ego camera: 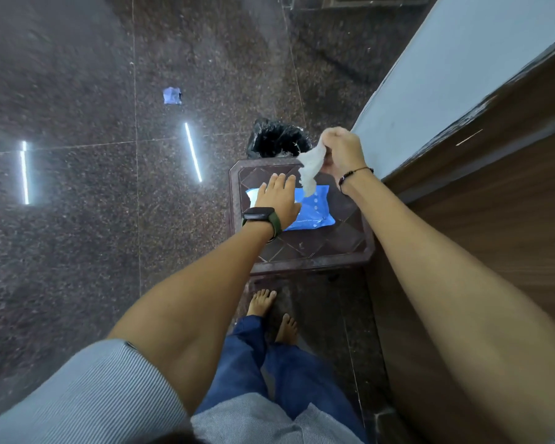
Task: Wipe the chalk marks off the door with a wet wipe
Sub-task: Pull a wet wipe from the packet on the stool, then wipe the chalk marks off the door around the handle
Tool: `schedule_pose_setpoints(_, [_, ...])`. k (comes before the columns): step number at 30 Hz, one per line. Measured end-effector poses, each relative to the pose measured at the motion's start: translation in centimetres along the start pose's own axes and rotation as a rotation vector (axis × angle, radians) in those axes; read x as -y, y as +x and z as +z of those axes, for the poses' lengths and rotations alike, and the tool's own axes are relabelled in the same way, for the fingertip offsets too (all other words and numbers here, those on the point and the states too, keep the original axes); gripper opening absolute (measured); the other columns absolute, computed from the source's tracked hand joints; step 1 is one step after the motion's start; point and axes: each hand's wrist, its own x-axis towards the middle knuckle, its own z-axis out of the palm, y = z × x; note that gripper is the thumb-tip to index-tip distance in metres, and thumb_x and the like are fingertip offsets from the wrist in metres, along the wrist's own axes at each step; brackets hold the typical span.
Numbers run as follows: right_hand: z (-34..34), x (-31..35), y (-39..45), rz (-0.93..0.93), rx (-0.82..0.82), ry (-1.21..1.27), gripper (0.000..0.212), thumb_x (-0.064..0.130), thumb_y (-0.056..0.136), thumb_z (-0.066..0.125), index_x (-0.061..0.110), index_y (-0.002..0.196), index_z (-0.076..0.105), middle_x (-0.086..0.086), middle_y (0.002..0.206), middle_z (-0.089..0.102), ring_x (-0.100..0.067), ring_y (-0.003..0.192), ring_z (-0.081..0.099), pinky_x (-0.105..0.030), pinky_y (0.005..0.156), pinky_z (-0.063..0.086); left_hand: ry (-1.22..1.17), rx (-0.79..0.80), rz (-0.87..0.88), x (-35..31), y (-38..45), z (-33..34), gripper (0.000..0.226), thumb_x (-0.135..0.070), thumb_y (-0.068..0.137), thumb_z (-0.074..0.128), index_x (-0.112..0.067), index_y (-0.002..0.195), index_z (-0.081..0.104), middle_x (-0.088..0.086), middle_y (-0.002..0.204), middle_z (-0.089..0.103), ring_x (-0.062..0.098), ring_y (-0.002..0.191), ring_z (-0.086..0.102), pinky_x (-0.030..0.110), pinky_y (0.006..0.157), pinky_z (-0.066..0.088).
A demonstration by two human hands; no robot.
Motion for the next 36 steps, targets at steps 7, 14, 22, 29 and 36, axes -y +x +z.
schedule_pose_setpoints(7, [-1.2, 3.1, -2.3, -0.116, -0.123, -0.018, 0.030, 0.000, 0.087, 0.038, 0.013, 0.061, 0.039, 0.001, 0.061, 0.036, -0.007, 0.052, 0.033, -0.020, 0.047, 0.030, -0.466, -0.080, 0.007, -3.7, -0.1, -4.7, 0.019, -0.013, 0.088, 0.049, 0.000, 0.093, 0.062, 0.021, 0.090, 0.065, 0.031, 0.087, 0.058, 0.037, 0.078, 0.045])
schedule_pose_setpoints(14, [-6.9, 3.9, -5.3, 0.019, -0.323, 0.110, 0.032, 0.024, 0.092, 0.037, 0.014, 0.062, 0.041, -0.005, 0.063, 0.040, -0.020, 0.057, 0.039, -0.024, 0.054, 0.032, -0.851, -0.041, -0.017, -7.8, -0.1, -8.0, 0.027, -0.010, 0.091, 0.042, -0.012, 0.064, 0.047, 0.007, 0.064, 0.047, 0.020, 0.055, 0.044, 0.025, 0.046, 0.037])
schedule_pose_setpoints(22, [-15.7, 3.3, -12.8, -0.009, -0.155, -0.101, 0.016, 0.012, 0.081, 0.065, 0.018, 0.071, 0.053, -0.004, 0.068, 0.054, -0.017, 0.058, 0.053, -0.018, 0.039, 0.043, -0.917, 0.155, 0.203, -19.1, -0.5, -7.9, 0.023, -0.004, 0.088, 0.038, -0.019, 0.075, 0.050, 0.004, 0.064, 0.051, 0.009, 0.040, 0.049, 0.017, 0.038, 0.037])
schedule_pose_setpoints(29, [-25.4, 0.5, -22.7, -0.045, -0.577, 0.109, 0.025, -0.005, 0.078, 0.053, 0.016, 0.064, 0.057, -0.005, 0.069, 0.057, -0.017, 0.062, 0.052, -0.024, 0.053, 0.040, -0.533, 0.336, 0.587, -29.1, -4.4, -3.5, 0.019, -0.013, 0.092, 0.043, -0.006, 0.088, 0.060, 0.006, 0.077, 0.058, 0.014, 0.064, 0.051, 0.024, 0.056, 0.042])
schedule_pose_setpoints(36, [-32.6, -5.5, -37.3, -0.187, -1.013, 0.546, 0.023, -0.009, 0.081, 0.053, 0.012, 0.071, 0.055, -0.010, 0.067, 0.062, -0.017, 0.047, 0.059, -0.022, 0.046, 0.049, -0.361, 0.614, 0.863, -39.9, -14.1, 1.5, 0.011, -0.019, 0.084, 0.056, -0.028, 0.079, 0.056, -0.003, 0.080, 0.055, 0.010, 0.064, 0.050, 0.019, 0.048, 0.041])
